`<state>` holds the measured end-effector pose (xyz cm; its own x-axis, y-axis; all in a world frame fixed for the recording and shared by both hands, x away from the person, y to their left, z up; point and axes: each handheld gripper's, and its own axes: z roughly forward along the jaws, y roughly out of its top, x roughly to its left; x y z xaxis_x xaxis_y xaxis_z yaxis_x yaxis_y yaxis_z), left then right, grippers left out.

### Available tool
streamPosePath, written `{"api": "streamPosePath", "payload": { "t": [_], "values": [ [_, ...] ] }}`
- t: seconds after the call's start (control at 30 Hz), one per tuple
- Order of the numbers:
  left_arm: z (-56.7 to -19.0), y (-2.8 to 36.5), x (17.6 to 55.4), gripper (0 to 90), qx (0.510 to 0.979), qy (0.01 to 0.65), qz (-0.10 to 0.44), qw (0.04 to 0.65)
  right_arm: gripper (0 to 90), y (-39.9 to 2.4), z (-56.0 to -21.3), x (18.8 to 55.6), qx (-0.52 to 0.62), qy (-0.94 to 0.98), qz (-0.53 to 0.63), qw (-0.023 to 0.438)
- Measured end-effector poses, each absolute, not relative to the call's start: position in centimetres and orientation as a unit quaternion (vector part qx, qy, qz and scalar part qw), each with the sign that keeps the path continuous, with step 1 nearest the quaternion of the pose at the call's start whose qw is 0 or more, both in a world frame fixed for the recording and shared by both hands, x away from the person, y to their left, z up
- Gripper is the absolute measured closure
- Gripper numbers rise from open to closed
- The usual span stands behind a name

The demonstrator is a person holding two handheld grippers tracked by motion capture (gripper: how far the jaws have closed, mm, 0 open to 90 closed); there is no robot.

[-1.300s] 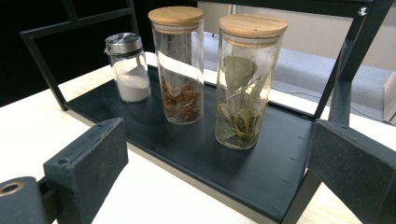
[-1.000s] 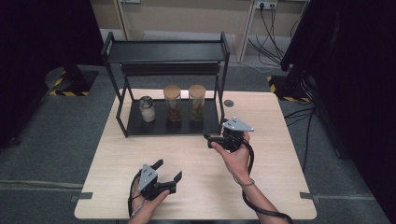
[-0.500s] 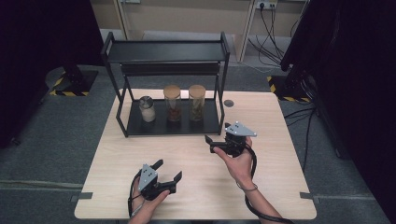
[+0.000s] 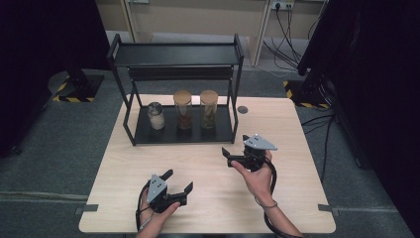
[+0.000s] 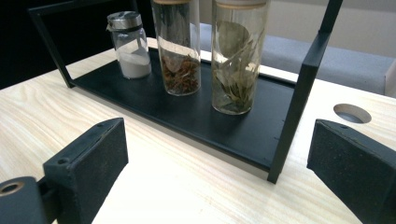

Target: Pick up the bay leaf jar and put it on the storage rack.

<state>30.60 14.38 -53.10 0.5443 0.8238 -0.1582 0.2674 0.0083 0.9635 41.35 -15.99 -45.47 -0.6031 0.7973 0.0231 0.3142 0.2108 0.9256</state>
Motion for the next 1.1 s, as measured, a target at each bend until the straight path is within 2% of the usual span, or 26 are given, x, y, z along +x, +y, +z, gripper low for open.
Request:
{"api": "streamPosePath", "payload": {
  "t": [0.43,0.8,1.1],
  "values": [
    [-53.1,14.4,30.6,9.0,0.662,0.412,0.241,0.578,5.0,-17.0,-47.2,40.4,0.387,0.741,0.500,0.226],
    [-53.1,14.4,30.6,9.0,0.662,0.413,0.241,0.577,4.9,-17.0,-50.9,38.8,0.397,0.750,0.488,0.203],
    [-53.1,14.5,30.6,8.4,0.658,0.412,0.235,0.585,4.1,-17.2,-51.5,38.5,0.403,0.743,0.496,0.199]
  ]
}}
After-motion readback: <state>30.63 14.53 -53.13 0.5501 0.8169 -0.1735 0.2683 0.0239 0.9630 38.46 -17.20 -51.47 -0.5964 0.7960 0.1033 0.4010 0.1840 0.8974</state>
